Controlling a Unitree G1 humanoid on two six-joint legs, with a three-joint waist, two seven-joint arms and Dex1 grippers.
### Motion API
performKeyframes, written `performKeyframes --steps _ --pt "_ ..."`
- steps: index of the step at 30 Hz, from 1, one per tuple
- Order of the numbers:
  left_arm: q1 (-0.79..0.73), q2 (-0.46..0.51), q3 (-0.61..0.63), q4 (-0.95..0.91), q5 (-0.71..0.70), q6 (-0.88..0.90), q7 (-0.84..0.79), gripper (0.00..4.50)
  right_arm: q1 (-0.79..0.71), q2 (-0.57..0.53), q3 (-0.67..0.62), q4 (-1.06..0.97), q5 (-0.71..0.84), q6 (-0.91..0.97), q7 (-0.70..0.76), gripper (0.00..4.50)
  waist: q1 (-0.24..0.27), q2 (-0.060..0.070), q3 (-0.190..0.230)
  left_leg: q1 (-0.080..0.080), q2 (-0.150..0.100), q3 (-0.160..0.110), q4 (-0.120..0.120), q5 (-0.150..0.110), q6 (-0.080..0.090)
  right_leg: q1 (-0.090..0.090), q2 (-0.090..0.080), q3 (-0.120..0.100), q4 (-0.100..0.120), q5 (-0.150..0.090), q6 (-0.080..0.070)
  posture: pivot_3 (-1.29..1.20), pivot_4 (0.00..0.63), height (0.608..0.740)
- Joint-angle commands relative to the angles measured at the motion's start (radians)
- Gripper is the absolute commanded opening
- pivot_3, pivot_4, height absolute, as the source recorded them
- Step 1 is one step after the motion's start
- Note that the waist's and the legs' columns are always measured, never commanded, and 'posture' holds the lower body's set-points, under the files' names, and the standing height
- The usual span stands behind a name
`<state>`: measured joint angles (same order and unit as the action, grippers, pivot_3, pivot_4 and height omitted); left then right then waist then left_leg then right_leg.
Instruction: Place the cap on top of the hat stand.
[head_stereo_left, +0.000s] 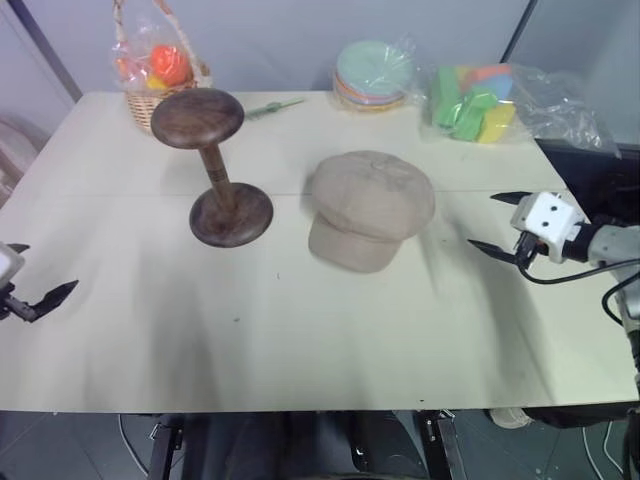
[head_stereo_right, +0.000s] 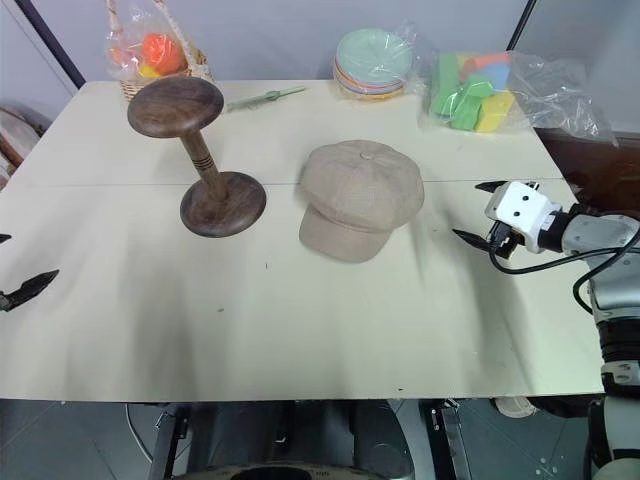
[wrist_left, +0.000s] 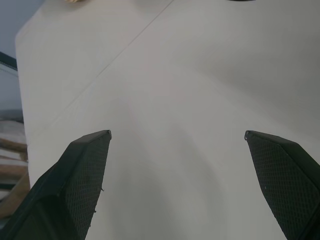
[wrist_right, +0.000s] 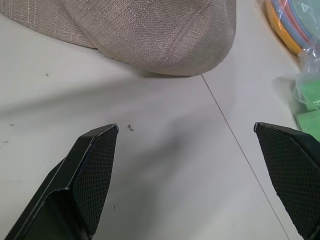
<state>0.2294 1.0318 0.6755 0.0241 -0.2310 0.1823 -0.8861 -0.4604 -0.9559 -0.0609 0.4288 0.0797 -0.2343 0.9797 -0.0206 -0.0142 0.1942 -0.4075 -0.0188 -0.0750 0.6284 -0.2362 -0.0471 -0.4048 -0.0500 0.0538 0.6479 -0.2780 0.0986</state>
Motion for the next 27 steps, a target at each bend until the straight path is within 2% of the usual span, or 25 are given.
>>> performKeyframes --steps 1,6,9,12,14,16,21,27 --pt "-0.005 -0.002 0.042 -0.031 -0.024 0.004 -0.015 4.50 -0.016 -0.004 -0.016 0.004 -0.003 -0.024 -0.002 4.46 0.000 0.000 0.000 0.000 0.000 0.000 0.000 0.000 0.000 0.000 0.000 0.000 0.000 0.000 0.000 0.00 0.150 0.740" --pt "-0.038 -0.005 0.025 -0.031 -0.034 0.035 -0.009 4.50 0.000 -0.007 -0.025 -0.020 0.004 0.005 -0.010 4.46 0.001 0.000 0.000 0.000 0.000 0.000 0.000 0.000 0.000 0.000 0.000 0.000 0.000 0.000 0.000 0.00 0.150 0.740" --pt "-0.095 0.002 0.011 -0.057 -0.094 0.104 -0.033 4.50 0.014 -0.017 -0.030 -0.044 -0.007 0.022 -0.024 4.46 0.003 0.000 0.000 0.000 0.000 0.000 0.001 0.000 0.000 0.000 0.001 0.000 0.001 0.000 0.000 0.00 0.150 0.740" --pt "-0.169 0.030 0.012 -0.150 -0.253 0.266 -0.100 4.50 0.013 -0.019 -0.036 -0.145 -0.033 0.074 -0.073 4.46 0.002 0.000 0.000 0.000 0.000 0.000 0.001 0.000 0.000 0.000 0.001 0.000 0.001 0.000 0.001 0.00 0.150 0.740" --pt "-0.188 0.065 0.018 -0.255 -0.409 0.401 -0.191 4.50 0.022 -0.007 -0.040 -0.296 -0.028 0.168 -0.106 4.46 0.000 0.000 0.000 -0.001 0.000 -0.001 0.002 0.000 0.000 0.000 0.001 0.000 0.002 0.000 0.001 0.00 0.150 0.740" --pt "-0.202 0.096 0.007 -0.339 -0.503 0.488 -0.236 4.50 0.053 0.010 -0.036 -0.453 -0.025 0.267 -0.134 4.46 -0.002 0.000 0.000 -0.001 0.000 -0.003 0.001 0.000 0.000 -0.001 0.001 0.000 0.003 0.000 0.001 0.00 0.150 0.740" --pt "-0.303 0.138 -0.113 -0.455 -0.673 0.601 -0.283 4.50 0.194 0.066 0.077 -0.817 -0.139 0.427 -0.204 4.46 0.001 0.001 0.000 0.000 0.000 -0.005 0.001 0.000 0.000 -0.001 0.003 -0.001 0.004 0.000 0.001 0.00 0.150 0.740" --pt "-0.400 0.157 -0.294 -0.469 -0.665 0.580 -0.373 4.50 0.278 0.228 0.280 -0.942 -0.326 0.578 -0.321 4.46 0.002 0.000 -0.001 -0.001 -0.001 -0.001 0.003 0.000 0.000 0.000 0.003 -0.001 0.004 0.000 0.000 0.00 0.150 0.740"
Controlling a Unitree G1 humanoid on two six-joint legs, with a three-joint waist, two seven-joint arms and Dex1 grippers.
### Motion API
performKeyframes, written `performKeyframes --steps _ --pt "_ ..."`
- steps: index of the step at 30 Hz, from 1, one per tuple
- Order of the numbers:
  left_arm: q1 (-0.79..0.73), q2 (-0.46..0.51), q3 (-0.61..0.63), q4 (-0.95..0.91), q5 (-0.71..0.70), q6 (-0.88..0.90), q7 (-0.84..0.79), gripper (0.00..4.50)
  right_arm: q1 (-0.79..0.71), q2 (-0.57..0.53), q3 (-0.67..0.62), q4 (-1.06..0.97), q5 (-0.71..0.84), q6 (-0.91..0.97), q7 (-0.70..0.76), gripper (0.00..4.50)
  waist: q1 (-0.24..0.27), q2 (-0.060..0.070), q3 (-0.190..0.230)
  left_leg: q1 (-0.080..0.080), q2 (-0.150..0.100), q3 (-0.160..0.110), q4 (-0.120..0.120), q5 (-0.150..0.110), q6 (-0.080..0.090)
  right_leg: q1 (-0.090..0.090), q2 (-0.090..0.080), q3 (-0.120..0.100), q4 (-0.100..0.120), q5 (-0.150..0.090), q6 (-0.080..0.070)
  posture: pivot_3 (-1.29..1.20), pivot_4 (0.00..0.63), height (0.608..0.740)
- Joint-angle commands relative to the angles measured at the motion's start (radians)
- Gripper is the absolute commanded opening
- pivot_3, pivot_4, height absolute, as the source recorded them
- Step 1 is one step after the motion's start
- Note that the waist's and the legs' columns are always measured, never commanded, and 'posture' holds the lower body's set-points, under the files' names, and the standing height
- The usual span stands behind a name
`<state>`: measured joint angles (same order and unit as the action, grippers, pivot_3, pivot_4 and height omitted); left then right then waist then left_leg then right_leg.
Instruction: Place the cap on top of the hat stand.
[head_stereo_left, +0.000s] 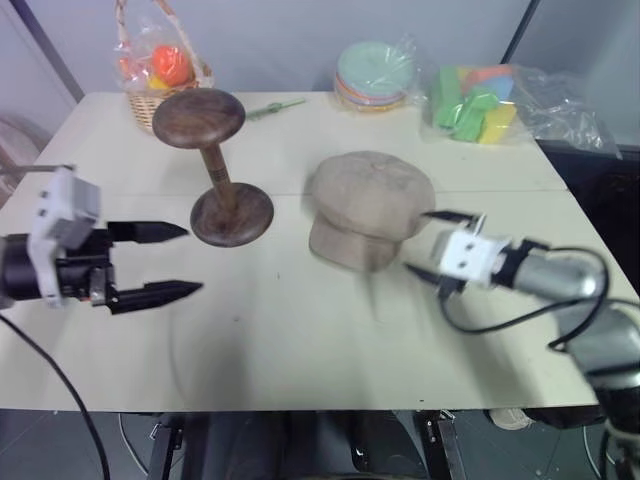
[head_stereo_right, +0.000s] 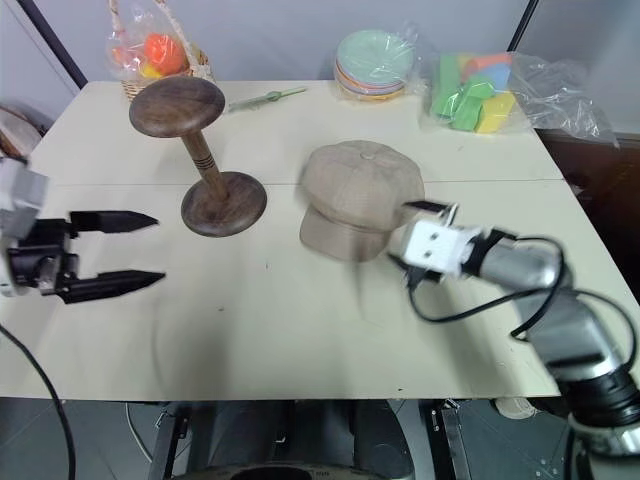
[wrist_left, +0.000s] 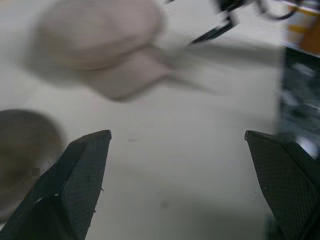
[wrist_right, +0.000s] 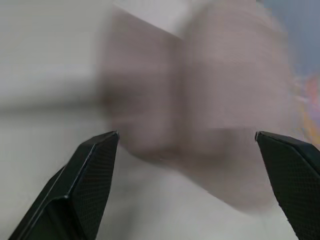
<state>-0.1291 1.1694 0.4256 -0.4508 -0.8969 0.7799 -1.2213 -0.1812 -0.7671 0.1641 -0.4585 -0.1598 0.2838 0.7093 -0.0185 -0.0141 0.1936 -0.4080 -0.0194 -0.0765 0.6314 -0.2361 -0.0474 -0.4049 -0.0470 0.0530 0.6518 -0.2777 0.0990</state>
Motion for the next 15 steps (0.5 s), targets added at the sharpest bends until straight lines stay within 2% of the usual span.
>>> performKeyframes --steps 1,7,12,15 --pt "-0.065 0.019 -0.074 0.019 0.015 -0.028 -0.047 4.50 0.000 0.057 0.093 -0.053 -0.114 0.069 -0.051 4.46 0.000 0.000 0.000 0.000 0.000 0.000 0.000 0.000 0.000 0.000 0.000 0.000 0.000 0.000 0.000 0.00 0.150 0.740" --pt "-0.190 0.000 -0.199 0.099 0.075 -0.066 -0.089 4.50 -0.080 0.193 0.247 0.141 -0.322 0.024 -0.207 4.46 -0.006 -0.003 -0.001 0.001 -0.001 0.000 0.000 0.000 0.000 0.001 0.002 -0.001 0.001 0.000 -0.001 0.00 0.150 0.740" --pt "-0.233 -0.013 -0.235 0.131 0.099 -0.083 -0.104 4.50 -0.173 0.298 0.309 0.342 -0.409 -0.048 -0.316 4.46 -0.024 -0.004 -0.002 0.002 -0.001 0.000 0.000 0.000 -0.001 0.001 0.003 0.000 0.002 0.000 -0.001 0.00 0.150 0.740" --pt "-0.254 -0.019 -0.242 0.141 0.103 -0.080 -0.105 4.50 -0.223 0.324 0.337 0.453 -0.471 -0.088 -0.377 4.46 -0.027 -0.005 -0.003 0.002 -0.001 0.000 0.000 0.001 -0.001 0.001 0.003 0.000 0.003 0.001 -0.001 0.00 0.150 0.740"
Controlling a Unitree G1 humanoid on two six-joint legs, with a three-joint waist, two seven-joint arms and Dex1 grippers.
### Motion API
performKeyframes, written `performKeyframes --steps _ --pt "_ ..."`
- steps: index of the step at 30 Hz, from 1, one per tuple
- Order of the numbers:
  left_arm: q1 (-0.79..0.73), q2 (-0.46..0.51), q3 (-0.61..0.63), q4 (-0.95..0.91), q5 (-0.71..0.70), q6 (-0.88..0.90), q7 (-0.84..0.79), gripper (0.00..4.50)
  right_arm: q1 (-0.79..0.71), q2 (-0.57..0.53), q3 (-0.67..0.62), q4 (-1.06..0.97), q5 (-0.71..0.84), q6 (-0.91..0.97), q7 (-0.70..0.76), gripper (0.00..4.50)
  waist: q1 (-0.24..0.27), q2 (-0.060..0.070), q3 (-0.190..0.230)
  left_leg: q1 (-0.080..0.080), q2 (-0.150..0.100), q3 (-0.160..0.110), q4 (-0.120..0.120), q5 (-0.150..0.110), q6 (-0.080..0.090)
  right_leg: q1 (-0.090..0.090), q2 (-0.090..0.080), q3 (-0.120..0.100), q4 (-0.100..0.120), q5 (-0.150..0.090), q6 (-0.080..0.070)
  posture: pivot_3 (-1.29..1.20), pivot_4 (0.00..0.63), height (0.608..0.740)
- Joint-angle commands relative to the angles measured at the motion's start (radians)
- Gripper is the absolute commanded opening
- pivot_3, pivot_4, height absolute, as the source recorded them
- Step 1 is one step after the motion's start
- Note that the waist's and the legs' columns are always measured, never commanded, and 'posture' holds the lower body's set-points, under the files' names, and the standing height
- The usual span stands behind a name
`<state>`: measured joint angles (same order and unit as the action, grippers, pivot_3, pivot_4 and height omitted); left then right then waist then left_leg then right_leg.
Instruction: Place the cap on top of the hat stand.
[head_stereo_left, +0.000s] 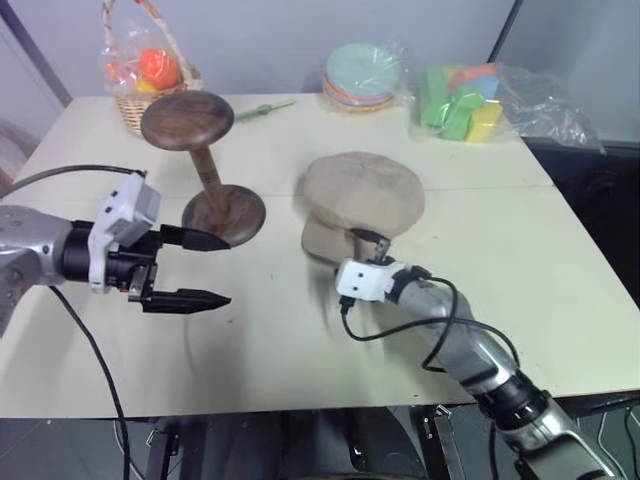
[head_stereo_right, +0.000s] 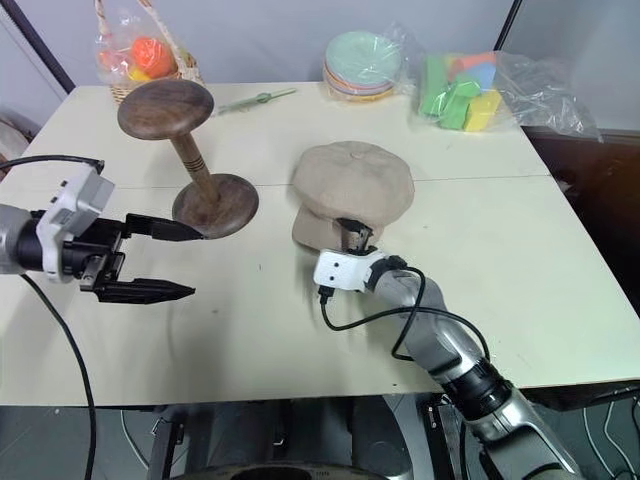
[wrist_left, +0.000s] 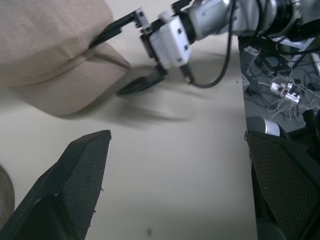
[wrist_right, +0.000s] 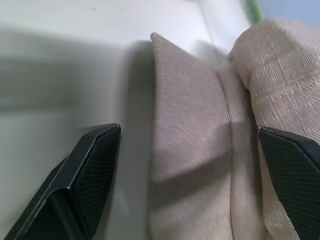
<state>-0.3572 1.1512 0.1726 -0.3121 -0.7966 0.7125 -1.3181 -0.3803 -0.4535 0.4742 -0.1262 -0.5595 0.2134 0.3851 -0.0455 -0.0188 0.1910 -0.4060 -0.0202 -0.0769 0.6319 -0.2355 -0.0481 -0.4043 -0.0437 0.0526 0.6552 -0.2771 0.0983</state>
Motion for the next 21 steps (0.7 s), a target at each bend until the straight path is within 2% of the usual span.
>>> performKeyframes --steps 1,5,7,8,13,15,16,21 --pt "-0.030 -0.002 0.012 0.004 0.003 -0.010 -0.008 4.50 -0.039 0.014 0.031 0.156 -0.090 -0.032 -0.074 4.46 0.000 0.000 0.000 0.000 0.000 0.000 0.000 0.000 0.000 0.000 0.000 0.000 0.000 0.000 0.000 0.00 0.150 0.740" --pt "-0.033 -0.004 0.017 0.004 0.006 -0.007 -0.004 4.50 -0.065 0.026 0.029 0.246 -0.100 -0.075 -0.113 4.46 0.002 -0.002 -0.001 0.002 0.000 0.000 0.001 0.000 0.000 0.002 0.000 0.000 0.001 0.000 0.000 0.00 0.150 0.740" --pt "-0.029 -0.003 0.023 0.002 0.005 -0.007 -0.003 4.50 -0.069 0.027 0.027 0.264 -0.098 -0.095 -0.115 3.94 0.002 -0.003 -0.002 0.004 0.000 -0.001 0.001 0.000 0.000 0.005 0.000 0.000 0.001 0.000 0.000 0.00 0.150 0.740" --pt "-0.026 -0.003 0.026 0.001 0.004 -0.007 -0.002 4.50 -0.069 0.027 0.026 0.269 -0.096 -0.104 -0.113 3.61 0.003 -0.003 -0.002 0.006 0.000 -0.002 0.001 0.000 0.000 0.007 -0.001 0.000 0.001 0.000 0.000 0.00 0.150 0.740" --pt "-0.016 -0.005 0.040 -0.010 -0.004 0.001 0.013 4.50 -0.057 0.025 0.015 0.271 -0.093 -0.135 -0.109 1.12 0.002 -0.003 -0.002 0.010 0.000 -0.002 0.000 0.000 0.000 0.011 -0.001 0.000 0.001 0.000 -0.001 0.00 0.150 0.740" --pt "-0.010 -0.004 0.047 -0.013 -0.009 0.005 0.019 4.50 -0.047 0.023 0.004 0.267 -0.092 -0.138 -0.105 0.25 0.001 -0.003 -0.002 0.010 0.000 -0.002 0.000 0.000 0.000 0.011 -0.001 0.000 0.001 0.000 -0.001 0.00 0.150 0.740" --pt "-0.007 -0.004 0.051 -0.013 -0.011 0.007 0.022 4.50 -0.043 0.023 -0.004 0.263 -0.094 -0.136 -0.108 0.05 0.001 -0.003 -0.002 0.011 0.000 -0.002 -0.001 0.000 0.000 0.011 -0.001 0.000 0.001 0.000 -0.001 0.00 0.150 0.740" --pt "0.022 -0.031 0.152 -0.011 -0.050 0.055 0.112 4.50 -0.052 -0.006 -0.119 0.122 -0.030 -0.144 -0.079 0.05 0.003 -0.003 -0.002 0.013 0.000 -0.002 -0.002 0.000 0.000 0.012 -0.001 0.000 0.001 -0.001 -0.001 0.00 0.150 0.740"
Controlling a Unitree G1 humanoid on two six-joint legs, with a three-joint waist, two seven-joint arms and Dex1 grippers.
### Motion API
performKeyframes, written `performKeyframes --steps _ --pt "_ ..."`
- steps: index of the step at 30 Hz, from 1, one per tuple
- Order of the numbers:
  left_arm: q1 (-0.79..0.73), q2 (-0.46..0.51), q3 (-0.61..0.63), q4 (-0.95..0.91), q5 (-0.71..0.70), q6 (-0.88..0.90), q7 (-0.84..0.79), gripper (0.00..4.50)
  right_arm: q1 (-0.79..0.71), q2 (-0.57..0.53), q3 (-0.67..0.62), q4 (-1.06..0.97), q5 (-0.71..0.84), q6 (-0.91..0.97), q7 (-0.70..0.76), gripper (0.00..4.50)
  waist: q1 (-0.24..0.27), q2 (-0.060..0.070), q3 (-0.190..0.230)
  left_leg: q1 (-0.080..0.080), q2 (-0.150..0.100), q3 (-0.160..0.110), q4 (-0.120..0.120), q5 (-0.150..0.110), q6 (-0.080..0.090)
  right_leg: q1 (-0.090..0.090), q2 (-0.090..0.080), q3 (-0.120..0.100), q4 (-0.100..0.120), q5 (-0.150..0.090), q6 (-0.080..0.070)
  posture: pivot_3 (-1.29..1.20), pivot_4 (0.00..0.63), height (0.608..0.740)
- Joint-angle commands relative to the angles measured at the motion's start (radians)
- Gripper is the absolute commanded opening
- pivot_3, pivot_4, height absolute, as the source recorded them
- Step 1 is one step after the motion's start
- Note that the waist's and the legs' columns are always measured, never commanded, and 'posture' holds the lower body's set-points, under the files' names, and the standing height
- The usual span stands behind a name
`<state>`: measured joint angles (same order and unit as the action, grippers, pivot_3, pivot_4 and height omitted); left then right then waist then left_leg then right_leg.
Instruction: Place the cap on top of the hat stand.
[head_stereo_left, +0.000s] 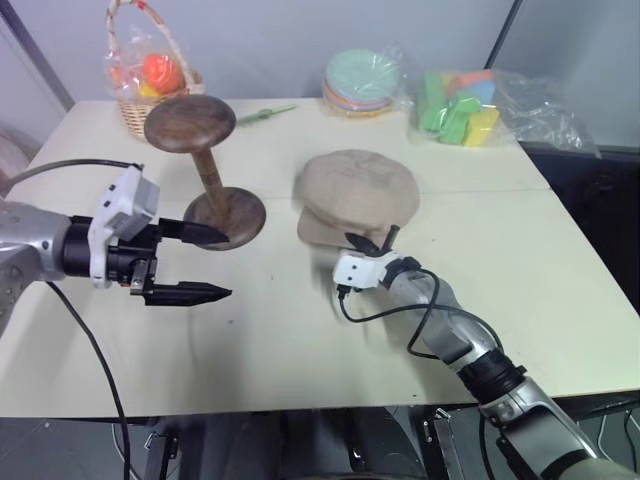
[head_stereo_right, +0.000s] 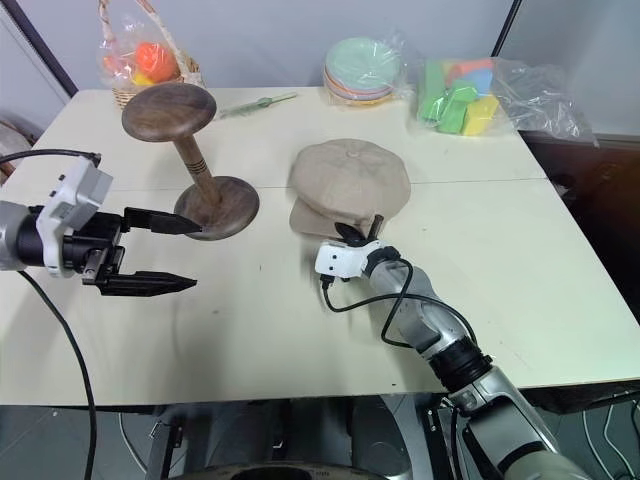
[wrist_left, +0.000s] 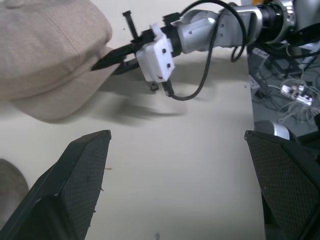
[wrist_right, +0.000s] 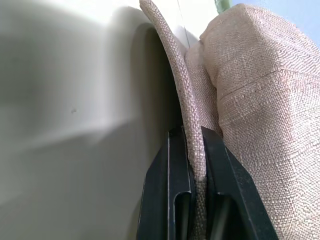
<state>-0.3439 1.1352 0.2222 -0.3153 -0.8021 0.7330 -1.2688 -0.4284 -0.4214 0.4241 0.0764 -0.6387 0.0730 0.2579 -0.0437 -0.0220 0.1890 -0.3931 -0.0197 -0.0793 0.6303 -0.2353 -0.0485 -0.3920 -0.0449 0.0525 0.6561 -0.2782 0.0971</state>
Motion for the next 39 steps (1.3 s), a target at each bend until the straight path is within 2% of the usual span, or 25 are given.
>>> performKeyframes --steps 1,5,9,15,20,24,27,32,39 --pt "0.014 -0.030 0.141 -0.008 -0.066 0.056 0.102 4.50 -0.023 -0.052 -0.100 -0.119 0.072 -0.014 0.066 0.05 0.002 0.001 0.001 0.000 0.000 -0.001 0.000 0.000 0.000 0.000 0.000 0.000 0.000 0.000 0.000 0.00 0.150 0.740" --pt "0.032 -0.108 0.336 -0.040 -0.190 0.155 0.295 4.50 -0.181 -0.106 -0.189 -0.184 0.167 -0.103 0.123 0.05 -0.002 0.001 0.003 0.000 0.000 -0.003 0.001 0.000 0.000 0.000 -0.002 0.000 0.000 0.000 0.000 0.00 0.150 0.740" --pt "0.100 -0.169 0.531 -0.098 -0.290 0.221 0.459 4.50 -0.398 -0.096 -0.203 -0.091 0.209 -0.207 0.125 0.05 -0.019 0.002 0.003 0.000 0.002 -0.003 -0.002 0.000 0.000 -0.003 -0.001 0.000 0.001 0.000 0.000 0.00 0.150 0.740" --pt "0.258 -0.216 0.763 -0.147 -0.370 0.256 0.582 4.50 -0.669 0.042 -0.178 0.139 0.256 -0.364 0.069 0.05 -0.026 0.002 0.003 -0.001 0.003 -0.002 -0.004 0.000 0.000 -0.004 -0.001 0.000 0.001 -0.001 -0.002 0.00 0.150 0.740" --pt "0.353 -0.211 0.908 -0.143 -0.435 0.260 0.640 4.50 -0.810 0.188 -0.128 0.321 0.263 -0.503 0.036 0.05 -0.022 0.002 0.003 -0.001 0.002 -0.003 -0.004 0.000 -0.001 -0.004 -0.002 0.000 0.001 -0.001 -0.002 0.00 0.150 0.740" --pt "0.396 -0.200 0.965 -0.146 -0.470 0.253 0.672 4.50 -0.839 0.280 -0.071 0.413 0.243 -0.593 0.022 0.05 -0.023 0.001 0.003 -0.001 0.001 -0.003 -0.004 0.000 -0.001 -0.004 -0.002 0.000 0.000 -0.001 -0.002 0.00 0.150 0.740" --pt "0.426 -0.193 0.984 -0.151 -0.478 0.244 0.681 4.50 -0.791 0.316 -0.027 0.426 0.223 -0.622 0.021 0.05 -0.021 0.000 0.002 -0.001 0.001 -0.004 -0.004 0.000 -0.002 -0.003 -0.002 0.000 0.000 -0.001 -0.002 0.00 0.150 0.740" --pt "0.443 -0.174 0.991 -0.143 -0.488 0.231 0.687 4.50 -0.684 0.357 0.048 0.460 0.173 -0.588 0.035 0.05 -0.022 -0.001 0.002 0.000 0.001 -0.004 -0.004 0.000 -0.002 -0.003 -0.002 -0.001 0.000 -0.001 -0.002 0.00 0.150 0.740" --pt "0.427 -0.142 0.939 -0.118 -0.475 0.208 0.673 4.50 -0.659 0.394 0.066 0.537 0.114 -0.519 -0.020 0.05 -0.025 -0.001 0.002 0.000 0.001 -0.004 -0.008 0.002 -0.004 -0.005 -0.001 0.000 0.000 -0.001 -0.003 0.00 0.150 0.740"
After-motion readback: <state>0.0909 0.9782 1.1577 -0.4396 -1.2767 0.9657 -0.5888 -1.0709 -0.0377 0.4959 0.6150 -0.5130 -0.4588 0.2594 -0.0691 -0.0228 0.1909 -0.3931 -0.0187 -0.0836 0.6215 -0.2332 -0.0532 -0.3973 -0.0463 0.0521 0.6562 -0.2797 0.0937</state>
